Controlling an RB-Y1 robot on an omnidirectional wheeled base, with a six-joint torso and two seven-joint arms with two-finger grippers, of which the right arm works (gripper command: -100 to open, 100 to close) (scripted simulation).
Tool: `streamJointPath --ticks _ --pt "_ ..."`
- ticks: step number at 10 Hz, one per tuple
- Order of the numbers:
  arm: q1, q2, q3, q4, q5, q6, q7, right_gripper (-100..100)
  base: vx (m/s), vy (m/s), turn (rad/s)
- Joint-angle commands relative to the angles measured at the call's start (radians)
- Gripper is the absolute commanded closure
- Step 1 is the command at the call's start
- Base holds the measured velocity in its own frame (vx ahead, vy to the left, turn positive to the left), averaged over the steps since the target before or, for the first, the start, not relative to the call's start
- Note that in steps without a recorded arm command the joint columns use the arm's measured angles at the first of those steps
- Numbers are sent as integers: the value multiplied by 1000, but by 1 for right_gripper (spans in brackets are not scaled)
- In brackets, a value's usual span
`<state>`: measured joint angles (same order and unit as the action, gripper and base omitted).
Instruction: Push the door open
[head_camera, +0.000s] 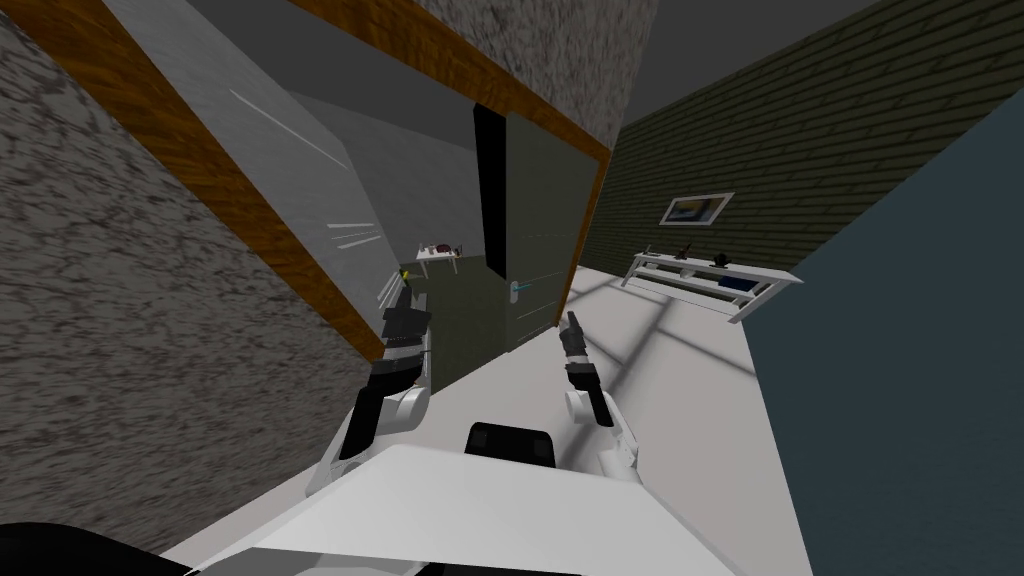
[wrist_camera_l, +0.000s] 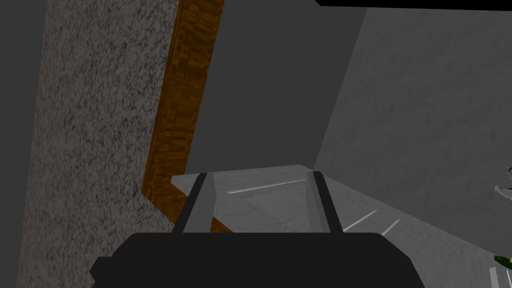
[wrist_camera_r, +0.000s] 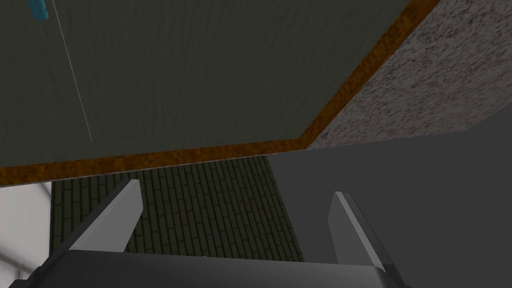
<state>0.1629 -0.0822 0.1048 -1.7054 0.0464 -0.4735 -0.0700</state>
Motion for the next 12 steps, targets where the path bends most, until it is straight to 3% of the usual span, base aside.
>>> streamJointPath --ticks 1,12 --pt "-20 -4 6 37 1 4 -8 -100 78 -64 94" --pt "-173 -1 53 284 18 47 -46 -100 86 -70 89"
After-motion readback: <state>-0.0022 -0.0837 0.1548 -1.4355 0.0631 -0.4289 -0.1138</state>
